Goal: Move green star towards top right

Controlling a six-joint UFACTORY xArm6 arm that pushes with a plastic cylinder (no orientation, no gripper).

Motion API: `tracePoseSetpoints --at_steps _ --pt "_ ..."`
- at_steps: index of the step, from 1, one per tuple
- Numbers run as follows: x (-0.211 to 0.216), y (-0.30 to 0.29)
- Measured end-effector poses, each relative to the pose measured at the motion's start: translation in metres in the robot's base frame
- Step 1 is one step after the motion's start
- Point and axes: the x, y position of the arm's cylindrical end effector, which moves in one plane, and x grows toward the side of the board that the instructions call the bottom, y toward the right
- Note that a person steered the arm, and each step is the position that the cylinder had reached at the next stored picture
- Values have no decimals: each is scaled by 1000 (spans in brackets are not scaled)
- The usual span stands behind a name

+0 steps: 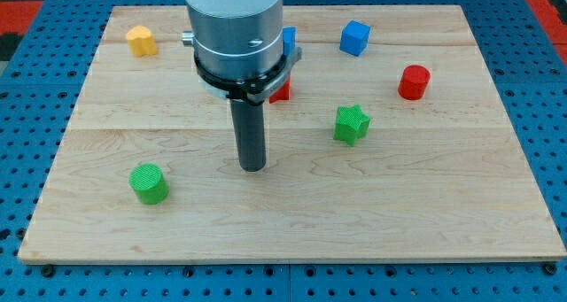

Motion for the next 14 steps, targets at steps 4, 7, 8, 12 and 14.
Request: tracePoseSetpoints --at_steps 4,7,8,12,14 --pt "-2 46" --pt "-61 -57" --pt "-81 -70" --pt "-174 -68" --pt "-169 -30"
